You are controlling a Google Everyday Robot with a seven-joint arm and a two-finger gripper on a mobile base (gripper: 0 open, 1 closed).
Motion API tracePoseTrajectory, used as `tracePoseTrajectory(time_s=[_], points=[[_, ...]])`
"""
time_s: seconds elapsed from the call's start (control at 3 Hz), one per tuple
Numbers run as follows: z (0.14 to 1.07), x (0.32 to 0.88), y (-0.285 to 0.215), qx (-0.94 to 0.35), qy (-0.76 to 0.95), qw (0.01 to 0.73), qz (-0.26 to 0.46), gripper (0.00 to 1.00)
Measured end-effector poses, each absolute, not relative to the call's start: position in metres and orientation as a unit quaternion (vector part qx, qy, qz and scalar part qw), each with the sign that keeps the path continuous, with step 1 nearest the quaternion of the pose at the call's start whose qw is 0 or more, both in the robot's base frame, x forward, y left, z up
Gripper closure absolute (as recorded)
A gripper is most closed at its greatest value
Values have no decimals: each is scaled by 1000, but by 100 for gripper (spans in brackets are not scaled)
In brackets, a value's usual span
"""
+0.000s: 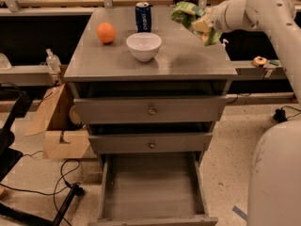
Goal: Place green rice chip bag into bottom drawer
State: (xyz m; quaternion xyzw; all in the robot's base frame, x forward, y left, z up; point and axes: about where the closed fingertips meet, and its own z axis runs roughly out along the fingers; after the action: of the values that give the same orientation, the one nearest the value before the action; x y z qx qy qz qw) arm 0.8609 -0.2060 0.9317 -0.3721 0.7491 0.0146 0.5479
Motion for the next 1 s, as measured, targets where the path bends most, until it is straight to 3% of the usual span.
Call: tracePoseTrajectory(time_s=[0.67, 1.0], points=[[1032, 749, -205, -370, 723, 583, -21, 100], [997, 707, -201, -364, 723, 586, 25, 100]])
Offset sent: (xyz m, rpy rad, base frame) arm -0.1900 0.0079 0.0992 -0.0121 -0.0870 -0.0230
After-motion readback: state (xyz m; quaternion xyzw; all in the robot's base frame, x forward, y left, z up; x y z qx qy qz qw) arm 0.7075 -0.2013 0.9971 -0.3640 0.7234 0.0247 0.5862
